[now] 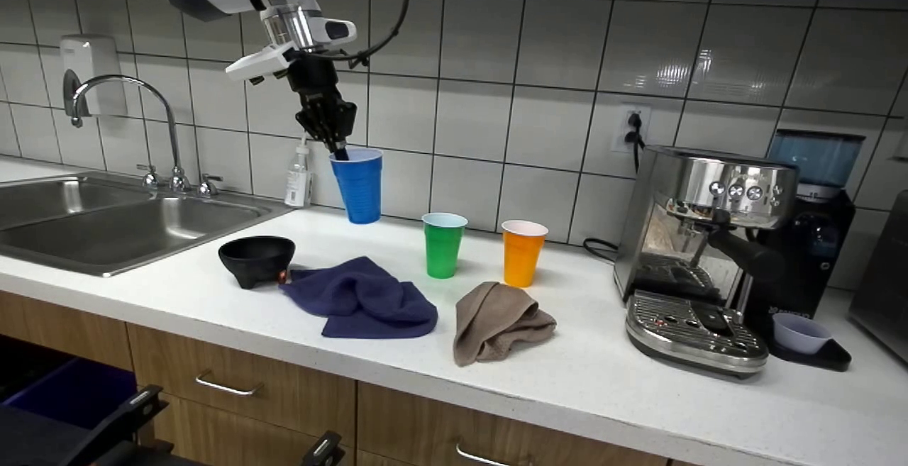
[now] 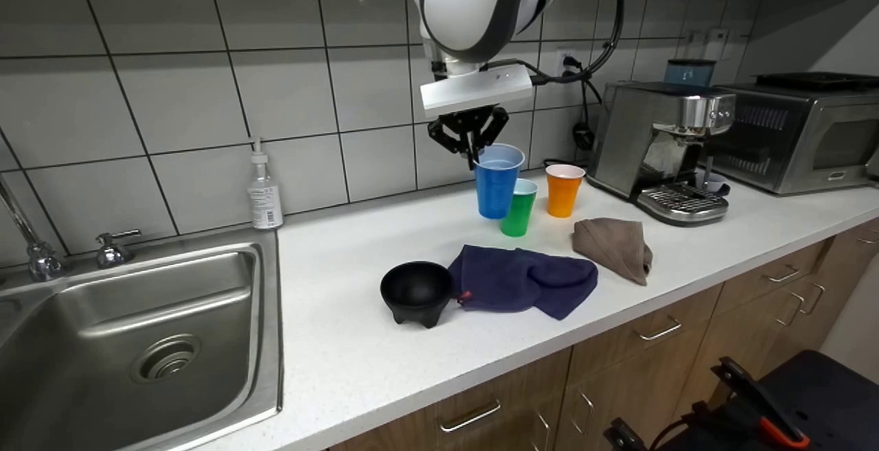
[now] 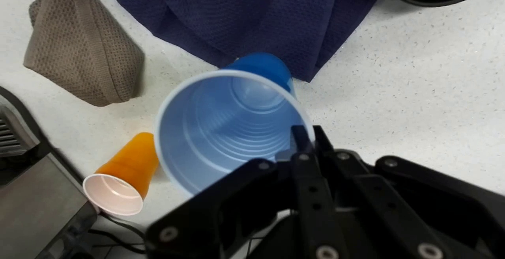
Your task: Stack up the plastic cups
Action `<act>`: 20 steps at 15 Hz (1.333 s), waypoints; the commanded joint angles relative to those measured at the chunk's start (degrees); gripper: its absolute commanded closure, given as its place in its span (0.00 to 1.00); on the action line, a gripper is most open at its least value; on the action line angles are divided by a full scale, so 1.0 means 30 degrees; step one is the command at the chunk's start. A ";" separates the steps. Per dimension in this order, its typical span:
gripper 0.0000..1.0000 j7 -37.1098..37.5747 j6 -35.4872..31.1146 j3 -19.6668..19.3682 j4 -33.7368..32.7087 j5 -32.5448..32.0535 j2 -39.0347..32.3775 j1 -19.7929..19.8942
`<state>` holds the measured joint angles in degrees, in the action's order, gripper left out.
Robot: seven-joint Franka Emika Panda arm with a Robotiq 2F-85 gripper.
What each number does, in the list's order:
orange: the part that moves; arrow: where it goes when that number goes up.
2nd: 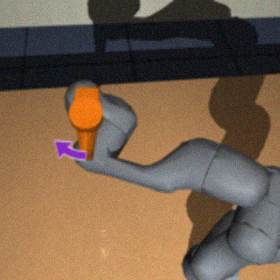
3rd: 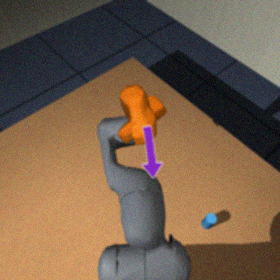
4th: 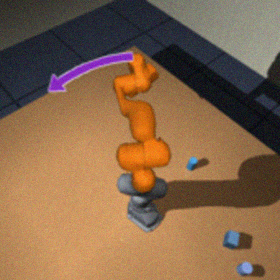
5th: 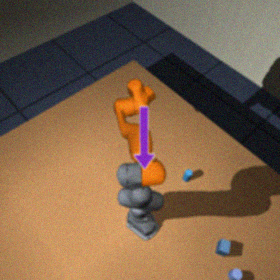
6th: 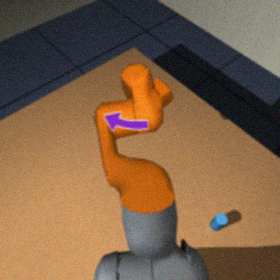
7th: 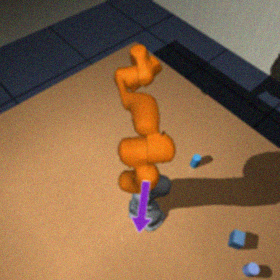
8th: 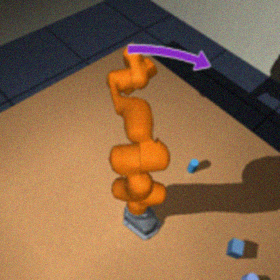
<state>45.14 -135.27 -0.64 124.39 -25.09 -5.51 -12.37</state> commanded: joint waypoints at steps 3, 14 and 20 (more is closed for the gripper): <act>0.99 0.0988 -0.0325 0.0349 0.0944 -0.1009 0.1136 0.0880; 0.99 0.3741 -0.0046 0.0093 0.0660 -0.2872 0.0773 0.1810; 0.99 0.4971 0.0165 -0.0030 0.0363 -0.3658 0.0486 0.2251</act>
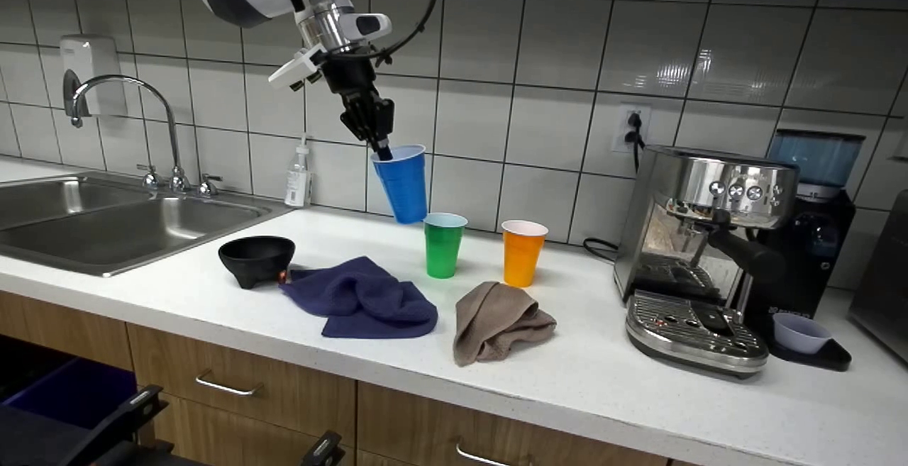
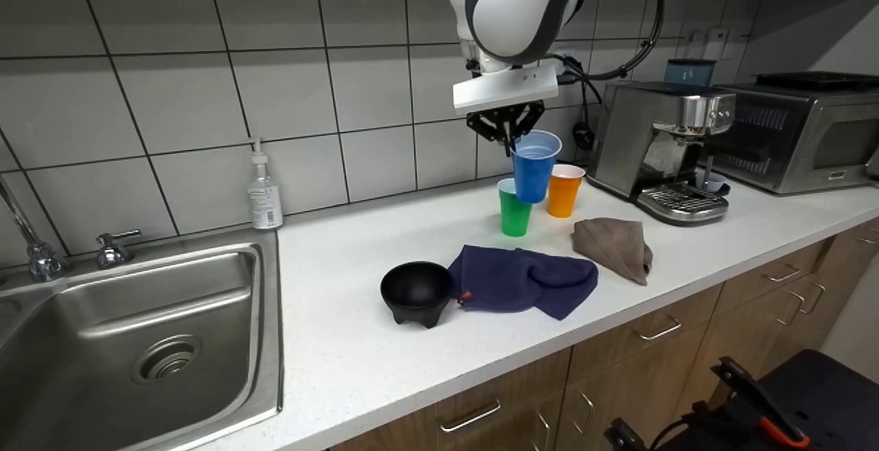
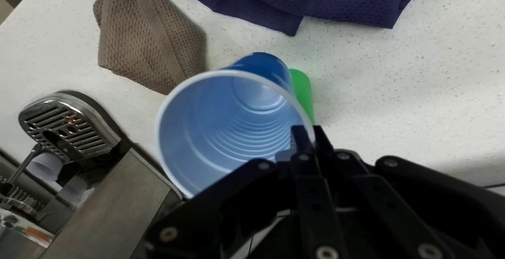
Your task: Stack up the plastic cups
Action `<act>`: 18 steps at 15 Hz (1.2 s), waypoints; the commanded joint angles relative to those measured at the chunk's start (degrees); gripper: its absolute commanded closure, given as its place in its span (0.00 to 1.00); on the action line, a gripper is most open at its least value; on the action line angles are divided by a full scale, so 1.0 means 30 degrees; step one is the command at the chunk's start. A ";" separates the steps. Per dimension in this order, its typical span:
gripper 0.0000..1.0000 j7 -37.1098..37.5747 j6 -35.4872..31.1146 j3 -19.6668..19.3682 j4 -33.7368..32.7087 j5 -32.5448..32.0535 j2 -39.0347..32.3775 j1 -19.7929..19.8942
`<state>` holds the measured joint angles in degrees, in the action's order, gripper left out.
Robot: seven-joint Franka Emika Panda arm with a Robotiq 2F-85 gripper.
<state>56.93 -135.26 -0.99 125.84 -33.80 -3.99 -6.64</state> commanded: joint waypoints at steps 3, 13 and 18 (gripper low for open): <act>0.99 0.1466 0.0241 -0.0042 -0.0390 -0.0938 -0.0307 0.0475; 0.99 0.2139 0.0333 -0.0413 -0.1714 -0.1132 -0.1434 0.0551; 0.99 0.2320 0.0459 -0.0546 -0.2531 -0.1254 -0.2141 0.0429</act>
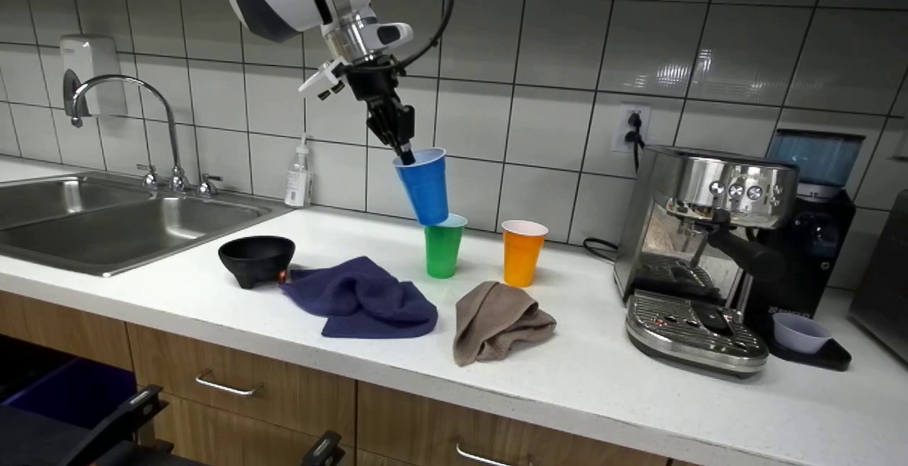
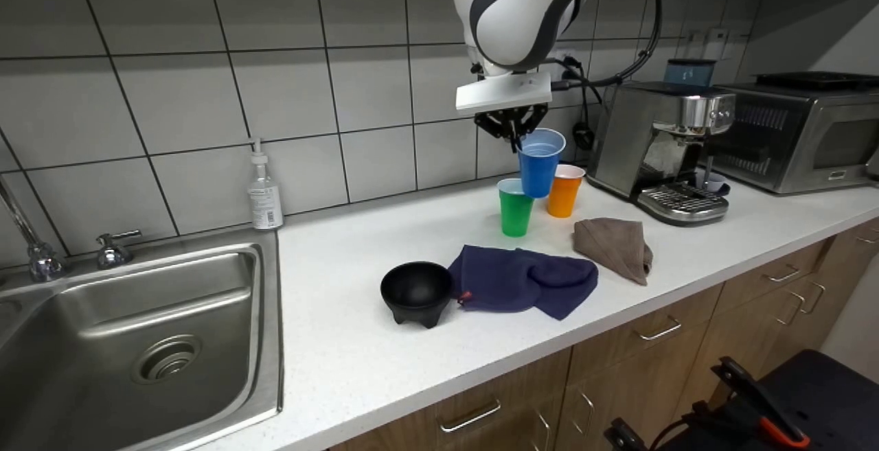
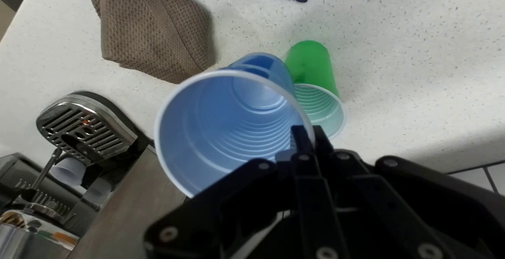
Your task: Stack up the plastic cups
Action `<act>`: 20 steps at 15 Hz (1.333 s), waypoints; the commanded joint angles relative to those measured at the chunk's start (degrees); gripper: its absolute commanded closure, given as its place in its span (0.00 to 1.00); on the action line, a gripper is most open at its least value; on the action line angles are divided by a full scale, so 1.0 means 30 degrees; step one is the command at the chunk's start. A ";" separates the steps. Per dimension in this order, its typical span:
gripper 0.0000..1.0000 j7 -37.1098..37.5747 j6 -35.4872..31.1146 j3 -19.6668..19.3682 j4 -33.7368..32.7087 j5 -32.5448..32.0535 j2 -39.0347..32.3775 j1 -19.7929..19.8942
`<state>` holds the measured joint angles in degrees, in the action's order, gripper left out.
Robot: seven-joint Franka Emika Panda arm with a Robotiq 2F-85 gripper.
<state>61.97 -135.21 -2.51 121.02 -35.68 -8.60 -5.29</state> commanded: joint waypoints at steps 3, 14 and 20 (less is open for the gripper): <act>0.99 0.0745 0.0454 -0.0205 -0.1530 -0.0754 -0.1120 -0.0066; 0.99 0.0716 0.0525 -0.0687 -0.3247 -0.0728 -0.2430 -0.0347; 0.99 0.0541 0.0538 -0.0817 -0.3874 -0.0631 -0.2879 -0.0489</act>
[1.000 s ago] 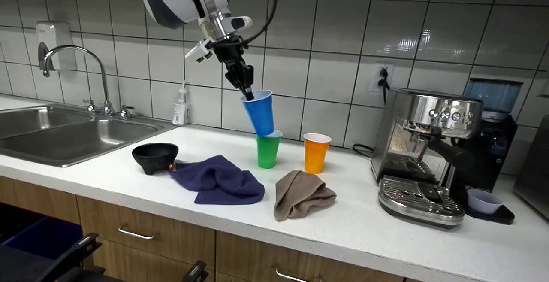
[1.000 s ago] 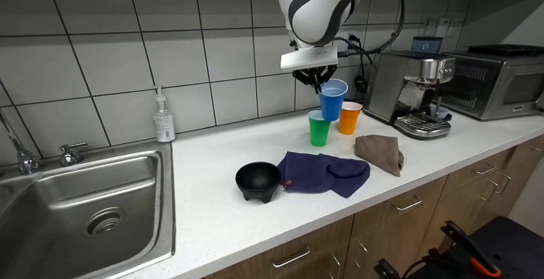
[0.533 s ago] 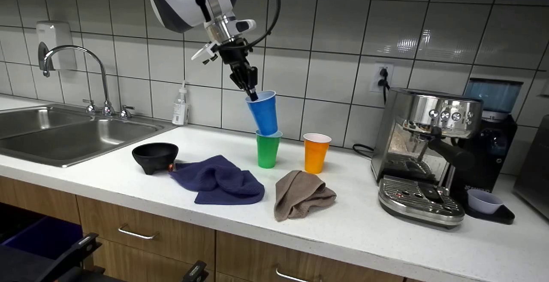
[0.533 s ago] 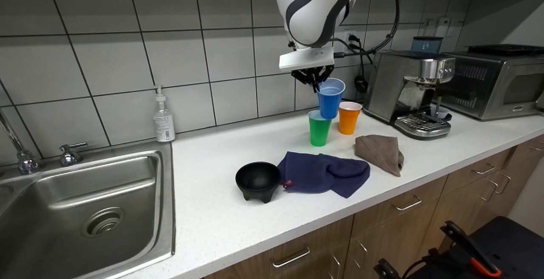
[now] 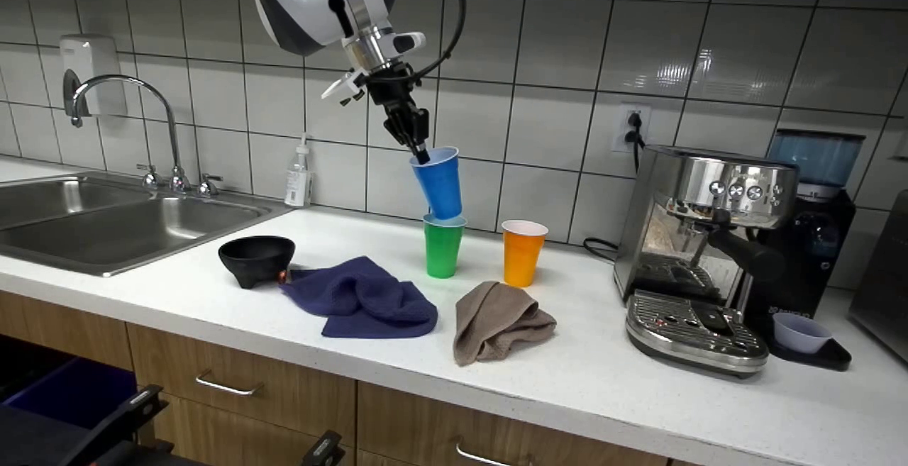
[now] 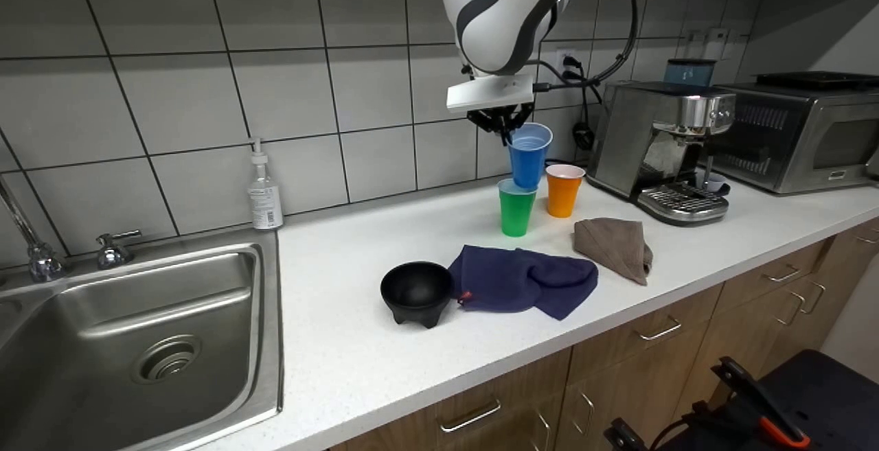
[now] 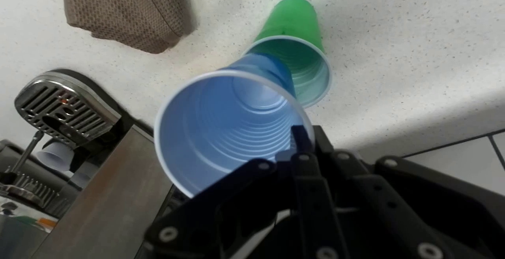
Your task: Stack up the plastic cups
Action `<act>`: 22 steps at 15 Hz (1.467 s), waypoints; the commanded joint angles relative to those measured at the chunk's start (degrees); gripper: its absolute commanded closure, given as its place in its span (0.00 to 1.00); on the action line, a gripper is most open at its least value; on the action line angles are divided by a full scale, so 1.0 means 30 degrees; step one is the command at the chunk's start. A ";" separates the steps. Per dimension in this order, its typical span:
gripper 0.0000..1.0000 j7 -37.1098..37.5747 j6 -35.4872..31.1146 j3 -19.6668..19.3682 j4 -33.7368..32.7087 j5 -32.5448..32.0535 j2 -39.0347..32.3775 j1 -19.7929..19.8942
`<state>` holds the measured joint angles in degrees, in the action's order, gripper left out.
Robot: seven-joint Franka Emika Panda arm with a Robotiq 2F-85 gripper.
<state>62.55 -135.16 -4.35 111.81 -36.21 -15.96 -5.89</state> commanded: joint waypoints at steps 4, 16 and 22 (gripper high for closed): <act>0.99 0.0222 0.0546 -0.0230 -0.1212 -0.0398 -0.0811 -0.0366; 0.99 -0.0001 0.0584 -0.0365 -0.2076 -0.0223 -0.1843 -0.0623; 0.48 0.0082 0.0619 -0.0460 -0.2220 -0.0184 -0.1984 -0.0728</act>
<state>62.54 -135.10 -4.79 106.92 -36.21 -21.29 -6.97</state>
